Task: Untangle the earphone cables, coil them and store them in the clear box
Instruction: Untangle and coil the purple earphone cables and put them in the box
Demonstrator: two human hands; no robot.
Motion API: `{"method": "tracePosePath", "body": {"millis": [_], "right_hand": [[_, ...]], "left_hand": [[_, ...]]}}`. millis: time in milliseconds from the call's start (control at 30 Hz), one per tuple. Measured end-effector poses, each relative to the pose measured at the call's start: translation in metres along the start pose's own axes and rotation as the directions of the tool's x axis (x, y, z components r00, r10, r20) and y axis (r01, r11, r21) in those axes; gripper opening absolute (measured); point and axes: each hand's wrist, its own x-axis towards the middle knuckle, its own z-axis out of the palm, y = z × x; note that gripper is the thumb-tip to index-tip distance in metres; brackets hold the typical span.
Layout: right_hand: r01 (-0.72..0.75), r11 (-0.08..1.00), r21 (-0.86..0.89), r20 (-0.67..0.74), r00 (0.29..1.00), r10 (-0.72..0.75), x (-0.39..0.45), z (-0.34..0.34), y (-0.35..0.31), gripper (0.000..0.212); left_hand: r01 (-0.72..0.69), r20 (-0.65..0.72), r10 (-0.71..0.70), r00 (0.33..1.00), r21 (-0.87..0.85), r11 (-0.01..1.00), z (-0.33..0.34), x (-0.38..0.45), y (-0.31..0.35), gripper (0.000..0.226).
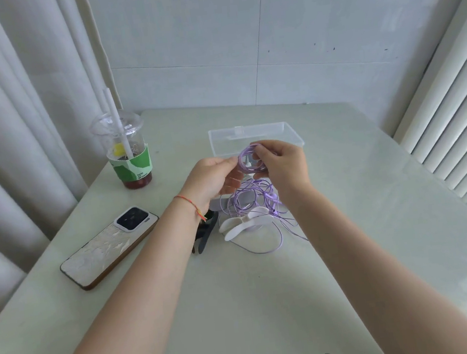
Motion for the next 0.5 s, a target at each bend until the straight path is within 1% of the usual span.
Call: {"method": "tracePosePath", "body": {"millis": [67, 100, 133, 167, 200, 233, 267, 300, 333, 367, 400, 433, 500], "right_hand": [[-0.023, 1.000, 0.012, -0.013, 1.000, 0.024, -0.003, -0.003, 0.003, 0.015], [-0.032, 0.999, 0.024, -0.021, 0.999, 0.033, -0.004, -0.006, 0.004, 0.015], [-0.040, 0.999, 0.035, -0.028, 0.999, 0.041, -0.006, -0.008, 0.004, 0.015], [-0.047, 0.998, 0.043, -0.036, 0.998, 0.049, -0.006, -0.011, 0.004, 0.016], [-0.052, 0.998, 0.046, -0.043, 0.998, 0.054, -0.006, -0.013, 0.004, 0.017], [-0.052, 0.998, 0.045, -0.050, 0.997, 0.055, -0.006, -0.016, 0.004, 0.017], [-0.053, 0.998, 0.043, -0.053, 0.997, 0.056, -0.007, -0.018, 0.005, 0.016], [-0.054, 0.998, 0.042, -0.051, 0.997, 0.057, -0.007, -0.019, 0.006, 0.016], [-0.055, 0.998, 0.045, -0.045, 0.997, 0.057, -0.008, -0.020, 0.006, 0.016], [-0.054, 0.997, 0.047, -0.037, 0.998, 0.056, -0.009, -0.021, 0.007, 0.015], [-0.055, 0.997, 0.046, -0.030, 0.998, 0.056, -0.010, -0.021, 0.007, 0.015], [-0.056, 0.998, 0.042, -0.025, 0.998, 0.058, -0.011, -0.022, 0.008, 0.015], [-0.061, 0.997, 0.037, -0.025, 0.998, 0.062, -0.011, -0.026, 0.009, 0.015]], "left_hand": [[-0.008, -0.054, 0.017, 0.998, 0.162, 0.987, -0.004, -0.001, -0.001, 0.023], [-0.035, -0.061, 0.056, 0.997, 0.303, 0.952, -0.006, -0.003, -0.001, 0.023], [-0.079, -0.022, 0.101, 0.995, 0.469, 0.880, -0.007, -0.006, 0.000, 0.021], [-0.131, 0.070, 0.113, 0.991, 0.625, 0.769, -0.007, -0.011, 0.003, 0.018], [-0.180, 0.182, 0.063, 0.981, 0.750, 0.637, -0.005, -0.015, 0.005, 0.014], [-0.220, 0.266, -0.023, 0.964, 0.839, 0.498, -0.002, -0.020, 0.007, 0.016], [-0.241, 0.302, -0.107, 0.947, 0.892, 0.381, 0.001, -0.022, 0.006, 0.024], [-0.245, 0.303, -0.161, 0.939, 0.921, 0.303, 0.005, -0.023, 0.005, 0.032], [-0.243, 0.289, -0.172, 0.942, 0.938, 0.246, 0.008, -0.023, 0.002, 0.037], [-0.249, 0.279, -0.146, 0.949, 0.948, 0.198, 0.011, -0.022, 0.000, 0.037], [-0.251, 0.271, -0.115, 0.956, 0.954, 0.166, 0.013, -0.021, -0.002, 0.036], [-0.248, 0.265, -0.092, 0.960, 0.955, 0.161, 0.015, -0.020, -0.002, 0.035], [-0.239, 0.256, -0.052, 0.965, 0.947, 0.215, 0.017, -0.021, 0.003, 0.037]]}}
